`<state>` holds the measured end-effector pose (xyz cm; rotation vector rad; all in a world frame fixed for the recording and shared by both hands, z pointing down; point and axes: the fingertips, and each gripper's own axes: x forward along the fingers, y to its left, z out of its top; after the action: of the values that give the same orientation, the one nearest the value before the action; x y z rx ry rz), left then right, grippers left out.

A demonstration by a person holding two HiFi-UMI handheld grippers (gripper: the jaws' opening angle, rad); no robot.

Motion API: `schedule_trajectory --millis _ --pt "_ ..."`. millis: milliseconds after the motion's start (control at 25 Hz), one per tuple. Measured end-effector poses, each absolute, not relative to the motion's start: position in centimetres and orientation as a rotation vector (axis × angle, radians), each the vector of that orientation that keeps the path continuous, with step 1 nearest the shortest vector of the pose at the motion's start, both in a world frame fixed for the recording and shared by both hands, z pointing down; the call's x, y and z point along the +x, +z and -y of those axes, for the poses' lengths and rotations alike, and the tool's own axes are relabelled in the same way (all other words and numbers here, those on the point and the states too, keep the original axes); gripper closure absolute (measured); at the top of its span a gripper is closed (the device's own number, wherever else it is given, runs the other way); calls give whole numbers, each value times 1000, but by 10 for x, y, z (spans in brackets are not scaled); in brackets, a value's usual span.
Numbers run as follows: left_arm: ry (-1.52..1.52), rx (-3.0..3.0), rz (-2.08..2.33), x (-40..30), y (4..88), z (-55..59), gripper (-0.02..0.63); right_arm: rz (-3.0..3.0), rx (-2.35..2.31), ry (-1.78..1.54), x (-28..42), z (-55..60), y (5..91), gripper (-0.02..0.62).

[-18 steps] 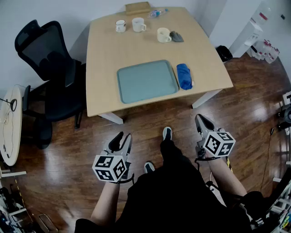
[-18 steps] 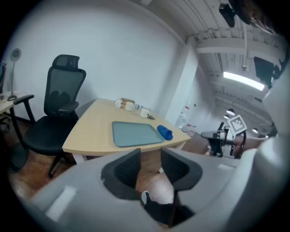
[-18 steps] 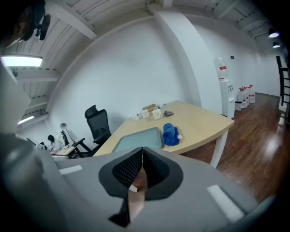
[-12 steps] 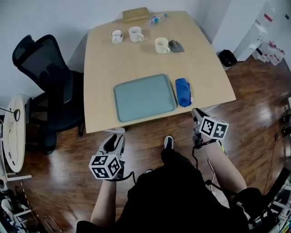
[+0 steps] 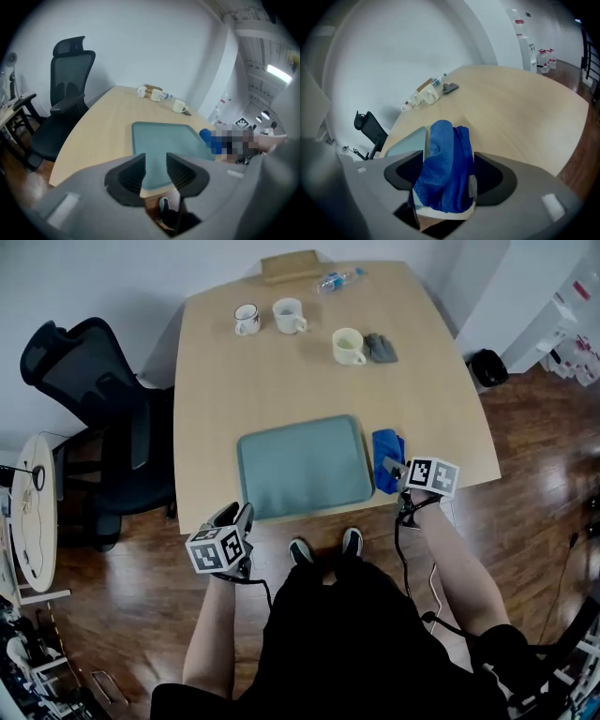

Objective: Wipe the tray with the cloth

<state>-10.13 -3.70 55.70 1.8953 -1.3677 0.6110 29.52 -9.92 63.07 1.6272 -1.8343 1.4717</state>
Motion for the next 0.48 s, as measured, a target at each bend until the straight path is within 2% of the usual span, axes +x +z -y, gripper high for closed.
schedule_trajectory --millis 80,120,160,200,280,480 --pt "656 1865 1352 -108 571 48 465 1823 1588 1471 287 101 638 255" --pt "677 1856 1337 -110 577 52 465 1828 1568 1478 283 101 639 276" --pt "694 1850 1320 -111 583 55 465 1833 1549 1486 280 100 640 343" --pt "703 1846 1305 -111 587 57 465 1835 1539 1493 278 99 639 356" --pt "692 1847 1279 -113 590 61 465 1848 1550 1519 278 100 631 355" --pt "633 1855 1251 -120 589 67 465 1843 1693 1638 303 110 609 271"
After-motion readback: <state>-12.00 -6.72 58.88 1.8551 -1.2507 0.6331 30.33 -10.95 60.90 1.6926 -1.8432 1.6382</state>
